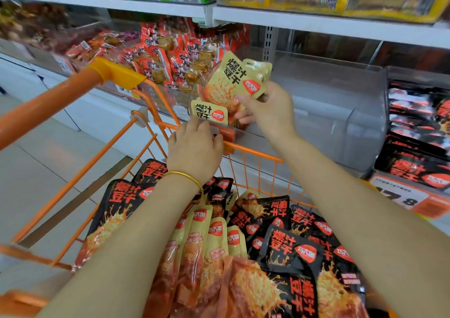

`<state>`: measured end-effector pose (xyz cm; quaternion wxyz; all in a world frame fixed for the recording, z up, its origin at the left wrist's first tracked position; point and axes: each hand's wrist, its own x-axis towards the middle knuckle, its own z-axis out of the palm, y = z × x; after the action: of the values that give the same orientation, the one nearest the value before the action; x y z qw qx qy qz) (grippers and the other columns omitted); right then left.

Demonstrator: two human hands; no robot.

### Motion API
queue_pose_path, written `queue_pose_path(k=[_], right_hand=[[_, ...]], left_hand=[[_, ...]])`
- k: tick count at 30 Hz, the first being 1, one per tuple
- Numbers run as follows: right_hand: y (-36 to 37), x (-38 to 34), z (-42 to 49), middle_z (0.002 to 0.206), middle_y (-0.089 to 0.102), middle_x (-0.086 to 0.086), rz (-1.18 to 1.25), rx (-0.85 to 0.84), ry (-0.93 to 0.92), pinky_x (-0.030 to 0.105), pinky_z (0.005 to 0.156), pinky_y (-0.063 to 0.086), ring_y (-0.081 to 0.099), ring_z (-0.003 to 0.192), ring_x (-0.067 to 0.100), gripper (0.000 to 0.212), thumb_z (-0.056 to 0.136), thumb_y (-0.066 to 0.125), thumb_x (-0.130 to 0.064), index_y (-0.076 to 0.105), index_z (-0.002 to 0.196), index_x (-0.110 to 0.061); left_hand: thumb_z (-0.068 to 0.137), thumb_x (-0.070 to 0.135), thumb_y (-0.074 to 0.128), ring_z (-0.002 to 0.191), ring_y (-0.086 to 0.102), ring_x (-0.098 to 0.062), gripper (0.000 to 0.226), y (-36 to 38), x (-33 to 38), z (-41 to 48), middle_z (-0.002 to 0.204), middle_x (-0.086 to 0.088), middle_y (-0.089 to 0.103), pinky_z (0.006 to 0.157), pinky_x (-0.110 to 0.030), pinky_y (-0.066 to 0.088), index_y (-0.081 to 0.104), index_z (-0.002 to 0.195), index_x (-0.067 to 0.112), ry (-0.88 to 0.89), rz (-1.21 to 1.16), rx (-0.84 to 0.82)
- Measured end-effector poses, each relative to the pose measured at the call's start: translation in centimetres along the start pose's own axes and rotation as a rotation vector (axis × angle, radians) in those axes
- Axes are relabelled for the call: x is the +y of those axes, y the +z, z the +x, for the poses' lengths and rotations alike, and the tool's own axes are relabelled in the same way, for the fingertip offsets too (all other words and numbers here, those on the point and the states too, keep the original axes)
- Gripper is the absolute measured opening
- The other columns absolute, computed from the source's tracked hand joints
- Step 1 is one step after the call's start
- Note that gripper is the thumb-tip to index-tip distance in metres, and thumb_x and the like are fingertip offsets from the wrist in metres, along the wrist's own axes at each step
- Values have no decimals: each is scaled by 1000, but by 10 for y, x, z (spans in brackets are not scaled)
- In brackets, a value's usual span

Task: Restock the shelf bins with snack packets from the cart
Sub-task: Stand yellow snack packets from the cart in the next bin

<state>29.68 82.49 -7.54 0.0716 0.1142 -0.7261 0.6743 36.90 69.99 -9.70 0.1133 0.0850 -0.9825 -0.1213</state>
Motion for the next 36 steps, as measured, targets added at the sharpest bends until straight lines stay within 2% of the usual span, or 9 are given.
queue_pose_path(k=[5, 8, 11, 17, 19, 21, 24, 30, 36], right_hand=[[-8, -2, 1, 69, 65, 7, 88, 169, -93, 35, 53, 55, 64, 51, 19, 15, 88, 62, -10, 53, 81, -19], [-12, -7, -1, 68, 64, 9, 195, 132, -146, 28, 50, 54, 62, 49, 14, 15, 90, 60, -7, 54, 84, -19], [-9, -5, -5, 65, 64, 6, 165, 66, -158, 27, 51, 54, 62, 50, 12, 15, 90, 60, -8, 56, 84, -20], [-2, 8, -6, 62, 62, 3, -99, -36, -152, 37, 57, 56, 62, 55, 18, 17, 91, 59, -11, 54, 82, -25], [1, 8, -3, 62, 62, 2, -219, -60, -149, 39, 59, 57, 63, 56, 18, 11, 90, 59, -13, 54, 85, -21], [3, 9, 1, 68, 64, 3, -354, -88, -149, 42, 64, 57, 65, 62, 19, 4, 91, 60, -17, 57, 93, -15], [7, 11, 8, 83, 67, 7, -541, -100, -165, 47, 70, 55, 65, 76, 26, 18, 90, 60, -24, 61, 98, -8], [17, 9, 19, 87, 66, 9, -818, -137, -163, 38, 73, 52, 64, 81, 27, 23, 89, 61, -31, 60, 92, -9], [31, 17, 17, 85, 57, 2, -944, -207, -131, 30, 62, 38, 52, 80, 20, 24, 89, 61, -32, 63, 93, -9]], left_hand=[[98, 35, 33, 135, 26, -27, 44, -1, 1, -1, 148, -6, 30, 107, -43, 25, 43, 134, 11, 2, 6, -19], [98, 35, 32, 135, 25, -26, 45, -2, 1, -1, 149, -5, 29, 106, -45, 26, 40, 136, 12, -2, 17, -32], [98, 36, 32, 136, 24, -26, 46, -1, 1, -2, 149, -4, 29, 106, -46, 27, 40, 137, 13, -6, 21, -36], [98, 37, 32, 138, 21, -27, 47, -2, 1, -1, 152, -4, 23, 107, -47, 26, 39, 138, 14, -13, 22, -54], [98, 38, 32, 138, 20, -27, 46, -1, 0, 0, 153, -4, 22, 107, -47, 26, 40, 136, 14, -15, 19, -56], [98, 38, 32, 138, 20, -27, 46, -1, 0, 0, 153, -5, 23, 107, -47, 26, 40, 136, 13, -18, 17, -56], [98, 38, 33, 138, 21, -26, 48, 0, 0, 0, 152, -5, 24, 107, -46, 26, 38, 137, 12, -21, 12, -46], [98, 37, 33, 137, 22, -25, 48, 0, 1, 0, 150, -4, 26, 106, -45, 27, 35, 139, 13, -12, 8, -34], [98, 36, 32, 134, 25, -25, 45, 2, 0, 0, 149, -2, 30, 104, -44, 29, 38, 137, 13, -4, 22, -18]])
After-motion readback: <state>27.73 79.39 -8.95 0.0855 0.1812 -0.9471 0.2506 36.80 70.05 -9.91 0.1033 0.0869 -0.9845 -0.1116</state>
